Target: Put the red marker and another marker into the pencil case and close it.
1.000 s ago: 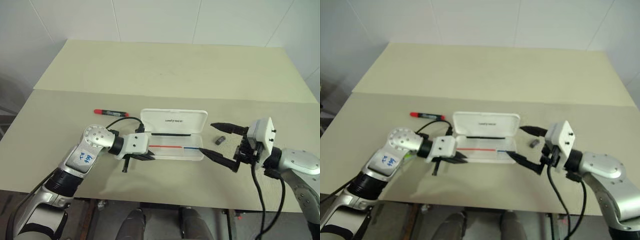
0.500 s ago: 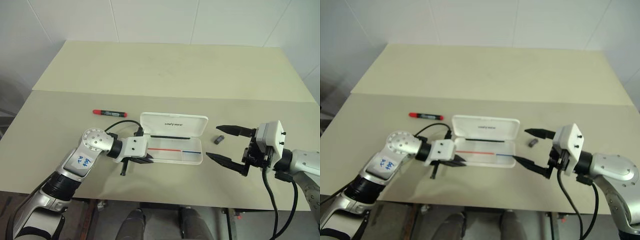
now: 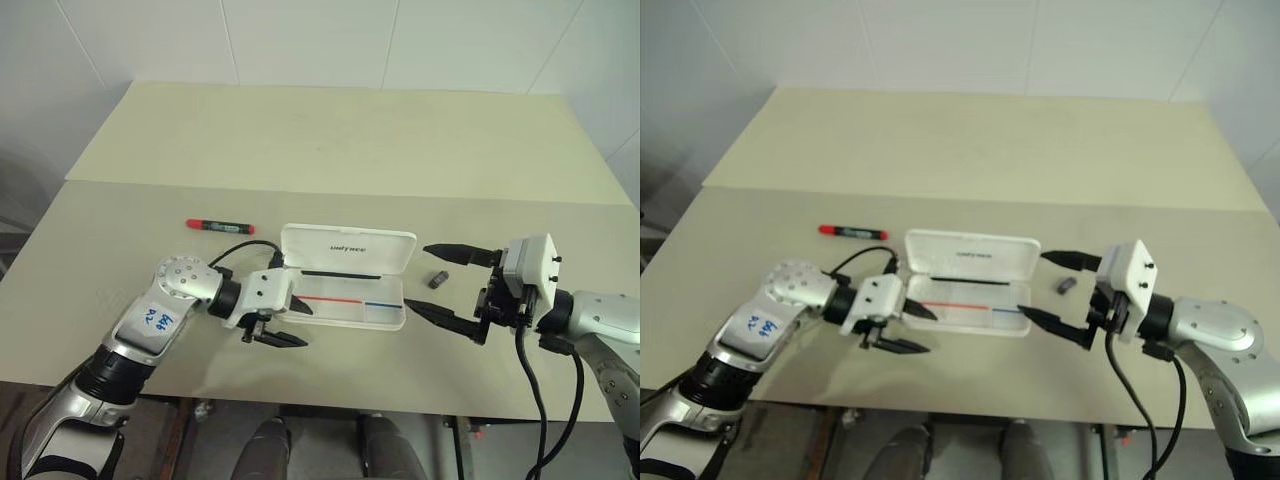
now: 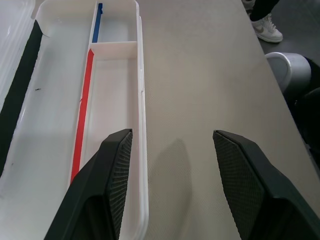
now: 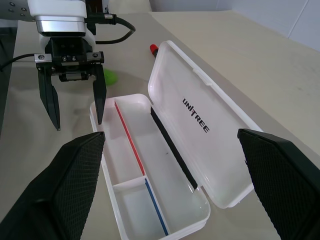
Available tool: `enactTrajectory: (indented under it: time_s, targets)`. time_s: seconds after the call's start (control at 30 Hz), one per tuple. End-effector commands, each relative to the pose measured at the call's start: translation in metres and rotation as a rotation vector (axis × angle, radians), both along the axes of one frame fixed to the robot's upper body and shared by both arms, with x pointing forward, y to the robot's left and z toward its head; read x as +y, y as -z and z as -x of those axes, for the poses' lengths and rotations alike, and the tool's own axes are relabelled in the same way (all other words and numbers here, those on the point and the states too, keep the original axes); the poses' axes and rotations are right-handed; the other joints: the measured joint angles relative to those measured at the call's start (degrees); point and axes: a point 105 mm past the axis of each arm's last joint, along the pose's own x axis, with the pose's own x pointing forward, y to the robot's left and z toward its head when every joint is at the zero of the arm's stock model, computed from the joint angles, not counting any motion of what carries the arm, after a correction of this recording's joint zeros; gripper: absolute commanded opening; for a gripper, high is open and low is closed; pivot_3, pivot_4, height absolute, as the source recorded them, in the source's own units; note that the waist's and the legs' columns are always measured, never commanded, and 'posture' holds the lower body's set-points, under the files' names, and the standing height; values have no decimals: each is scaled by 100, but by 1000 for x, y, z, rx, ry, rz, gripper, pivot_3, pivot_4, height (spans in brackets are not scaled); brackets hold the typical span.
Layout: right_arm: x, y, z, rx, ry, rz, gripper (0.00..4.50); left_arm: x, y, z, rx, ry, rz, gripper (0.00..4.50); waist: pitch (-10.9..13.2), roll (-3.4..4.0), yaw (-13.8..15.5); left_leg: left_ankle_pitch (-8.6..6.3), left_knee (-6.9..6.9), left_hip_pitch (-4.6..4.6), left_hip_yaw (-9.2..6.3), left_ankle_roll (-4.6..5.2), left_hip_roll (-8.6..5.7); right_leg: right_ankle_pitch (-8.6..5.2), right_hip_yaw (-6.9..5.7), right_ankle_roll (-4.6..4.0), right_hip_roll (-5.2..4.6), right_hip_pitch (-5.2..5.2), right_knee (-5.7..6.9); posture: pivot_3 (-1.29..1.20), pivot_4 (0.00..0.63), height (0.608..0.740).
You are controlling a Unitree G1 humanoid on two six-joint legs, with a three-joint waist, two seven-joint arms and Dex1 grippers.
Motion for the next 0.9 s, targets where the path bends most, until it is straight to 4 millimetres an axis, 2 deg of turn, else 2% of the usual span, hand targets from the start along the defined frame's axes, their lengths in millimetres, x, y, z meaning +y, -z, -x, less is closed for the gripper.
enactTrajectory:
  time_s: [0.03, 0.1, 0.2, 0.3, 0.43, 0.6, 0.7, 0.77, 0.9]
  targets:
    - [4, -5, 1, -33, -20, -15, 4500, 0, -20, 3, -44, 37, 46, 2765, 0, 0, 2, 0, 0, 0, 0, 0, 0, 0, 0, 0, 0, 0, 0, 0, 150, 740]
    - [5, -4, 1, -32, -22, -17, 4500, 3, -25, 3, -48, 30, 57, 2765, 0, 0, 2, 0, 0, 0, 0, 0, 0, 0, 0, 0, 0, 0, 0, 0, 150, 740]
    - [5, -4, 1, -30, -24, -20, 4500, 16, -48, 1, -81, -21, 123, 2765, 0, 0, -14, 0, 0, 0, 0, 0, 1, 0, 0, 0, 0, 0, 0, 0, 150, 740]
    - [4, -4, 1, -28, -22, -26, 4500, 30, -67, 5, -89, -84, 197, 3276, 0, 0, -19, 0, -2, 0, 0, 0, 3, 0, 0, 0, 1, -3, 0, 0, 150, 740]
    - [5, -6, -2, -29, -36, -33, 4500, 47, -75, 14, -106, -171, 223, 4484, 0, 0, -13, 0, -3, 0, 0, 0, 3, 0, 1, 0, -1, -2, -3, 0, 150, 740]
    - [11, -13, -6, -45, -68, -54, 4500, 65, -80, 14, -148, -326, 261, 4484, 0, 0, -6, 0, -2, 0, 0, 0, 3, 0, 0, -1, -1, -2, -1, 0, 150, 740]
    - [13, -22, -12, -66, -75, -77, 4500, 105, -69, -10, -308, -555, 174, 4484, 0, 1, -22, 0, -2, 4, 1, 0, 3, 1, 1, -2, -1, -1, -1, 0, 150, 740]
    - [15, -27, -15, -75, -77, -91, 4500, 125, -65, -19, -362, -653, 142, 4484, 1, 1, -12, 0, -3, 5, 1, -1, 3, 1, 1, -3, 0, -2, -1, 0, 150, 740]
    - [19, -34, -16, -87, -93, -109, 4500, 147, -60, -28, -394, -754, 120, 4484, 1, 1, 3, -1, -4, 0, 1, -1, 2, 2, 0, -4, -3, -2, -8, 0, 150, 740]
